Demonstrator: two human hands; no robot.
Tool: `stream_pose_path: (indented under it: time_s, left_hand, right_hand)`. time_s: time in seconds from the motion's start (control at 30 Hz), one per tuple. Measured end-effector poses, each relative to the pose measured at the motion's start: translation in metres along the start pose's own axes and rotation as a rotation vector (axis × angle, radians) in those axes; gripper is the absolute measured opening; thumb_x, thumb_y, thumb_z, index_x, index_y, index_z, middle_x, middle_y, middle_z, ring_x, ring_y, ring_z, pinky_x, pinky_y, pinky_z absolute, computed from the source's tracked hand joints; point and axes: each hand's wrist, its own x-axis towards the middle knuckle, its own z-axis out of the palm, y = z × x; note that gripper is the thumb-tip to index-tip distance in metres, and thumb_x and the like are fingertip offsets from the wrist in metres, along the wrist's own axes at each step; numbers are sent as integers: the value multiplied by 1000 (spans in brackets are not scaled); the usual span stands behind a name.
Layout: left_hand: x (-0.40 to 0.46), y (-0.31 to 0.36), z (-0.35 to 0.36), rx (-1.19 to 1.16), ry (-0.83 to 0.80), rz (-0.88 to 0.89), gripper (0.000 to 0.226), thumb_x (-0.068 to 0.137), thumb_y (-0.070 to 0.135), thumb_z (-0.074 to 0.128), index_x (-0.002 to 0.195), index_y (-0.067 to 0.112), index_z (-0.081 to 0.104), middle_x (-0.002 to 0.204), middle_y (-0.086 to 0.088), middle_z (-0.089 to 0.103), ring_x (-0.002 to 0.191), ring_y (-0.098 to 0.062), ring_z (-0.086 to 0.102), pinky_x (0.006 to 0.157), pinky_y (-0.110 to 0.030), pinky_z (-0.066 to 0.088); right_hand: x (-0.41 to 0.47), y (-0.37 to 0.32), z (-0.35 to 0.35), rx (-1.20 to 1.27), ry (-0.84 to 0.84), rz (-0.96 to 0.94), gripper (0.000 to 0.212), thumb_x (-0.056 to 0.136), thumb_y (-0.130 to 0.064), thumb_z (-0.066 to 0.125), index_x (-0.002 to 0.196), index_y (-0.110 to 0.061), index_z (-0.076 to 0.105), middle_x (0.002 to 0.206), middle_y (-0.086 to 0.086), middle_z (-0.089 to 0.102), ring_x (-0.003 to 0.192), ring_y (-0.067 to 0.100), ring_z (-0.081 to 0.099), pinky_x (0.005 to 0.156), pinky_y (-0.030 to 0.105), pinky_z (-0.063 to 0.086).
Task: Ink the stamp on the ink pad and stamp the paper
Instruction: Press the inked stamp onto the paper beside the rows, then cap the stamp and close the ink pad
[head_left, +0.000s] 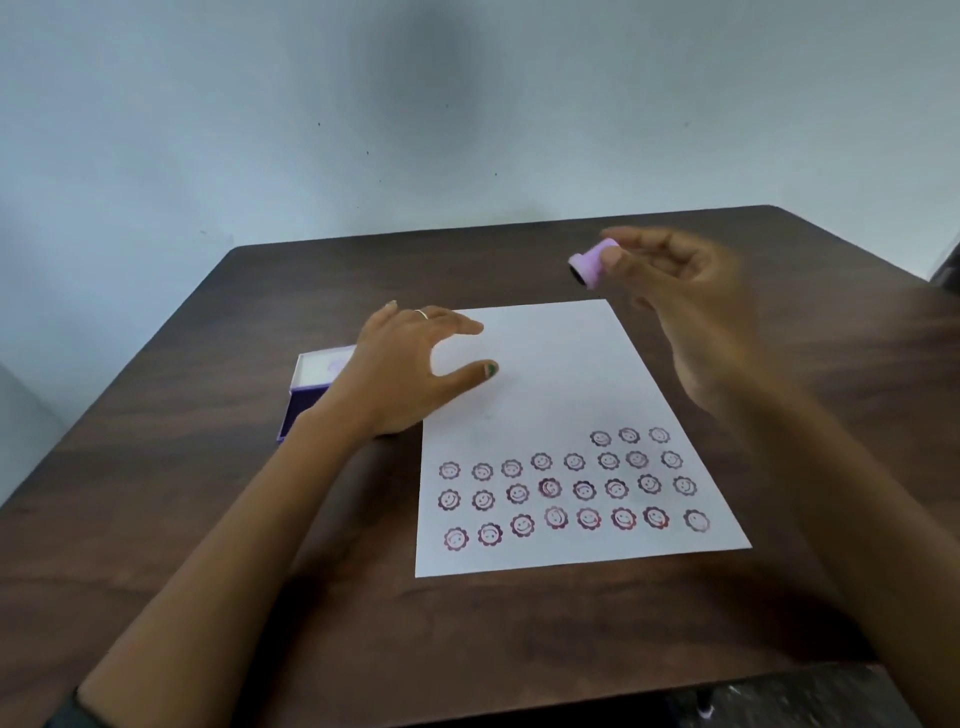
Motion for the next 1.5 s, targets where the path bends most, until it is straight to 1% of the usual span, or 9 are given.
stream_pose_path:
  time_s: [0.1, 0.3, 0.5, 0.8, 1.1, 1.2, 1.3, 1.4, 1.5]
  left_hand:
    - [0, -10, -5, 40, 10, -36, 52, 83, 62, 46, 123, 30, 57, 137, 4, 53, 129, -15, 43, 114, -43, 11]
    - [-1, -27, -12, 108, -18, -115, 51, 81, 65, 46, 119, 33, 60, 135, 8, 55, 128, -13, 43, 114, -45, 14]
    - [-6, -36, -23, 91, -57, -191, 40, 73, 67, 54, 96, 36, 66, 123, 15, 60, 123, -10, 45, 111, -51, 9]
    - [-9, -38, -24, 168, -244, -235, 29, 72, 63, 62, 90, 41, 64, 137, 14, 48, 132, -17, 33, 111, -56, -1]
    - [-9, -38, -23, 174, -166, -210, 23, 72, 61, 64, 79, 39, 66, 125, 16, 57, 126, -13, 41, 111, -52, -2]
    - [-7, -33, -21, 75, 17, -166, 23, 75, 60, 61, 80, 38, 63, 105, 18, 64, 109, -8, 52, 108, -43, 11]
    - [-3, -23, -16, -83, 195, -135, 24, 77, 58, 62, 88, 37, 62, 95, 20, 64, 95, 0, 57, 95, -32, 22]
    - [0, -8, -12, -384, 229, -161, 24, 78, 49, 66, 95, 32, 65, 97, 18, 67, 91, -4, 60, 97, -43, 41]
    - [1, 8, -6, -624, 252, -194, 23, 81, 34, 69, 102, 24, 65, 99, 11, 68, 86, -6, 62, 81, -26, 52]
  right_hand:
    - [15, 3, 21, -20, -84, 21, 14, 82, -19, 66, 94, -12, 67, 77, -8, 76, 83, 4, 69, 69, 12, 47]
    - [14, 31, 37, -32, -107, 11, 17, 82, -14, 67, 97, -8, 66, 68, -17, 74, 71, -3, 68, 58, 3, 44]
    - [15, 38, 27, -43, -55, 16, 16, 82, -12, 65, 96, -6, 66, 64, -19, 72, 69, -7, 66, 58, 1, 42]
    - [12, 36, 29, -47, -72, 21, 11, 82, -15, 65, 92, -13, 67, 68, -16, 74, 74, -5, 68, 62, 2, 43]
    - [9, 37, 30, -52, -85, 24, 12, 82, -16, 66, 93, -11, 67, 69, -15, 74, 73, -4, 68, 60, 1, 43]
    - [9, 36, 30, -44, -82, 29, 13, 82, -15, 65, 94, -11, 66, 66, -18, 73, 70, -7, 66, 58, 0, 42]
    - [9, 35, 30, -32, -73, 50, 13, 82, -16, 65, 94, -12, 66, 65, -18, 73, 68, -7, 66, 57, 1, 42]
    - [9, 35, 30, -17, -55, 109, 14, 80, -19, 66, 94, -15, 67, 69, -18, 73, 69, -4, 65, 59, 10, 47]
    - [10, 37, 30, 40, -34, 199, 15, 79, -22, 69, 93, -18, 69, 75, -13, 73, 72, 5, 64, 68, 22, 46]
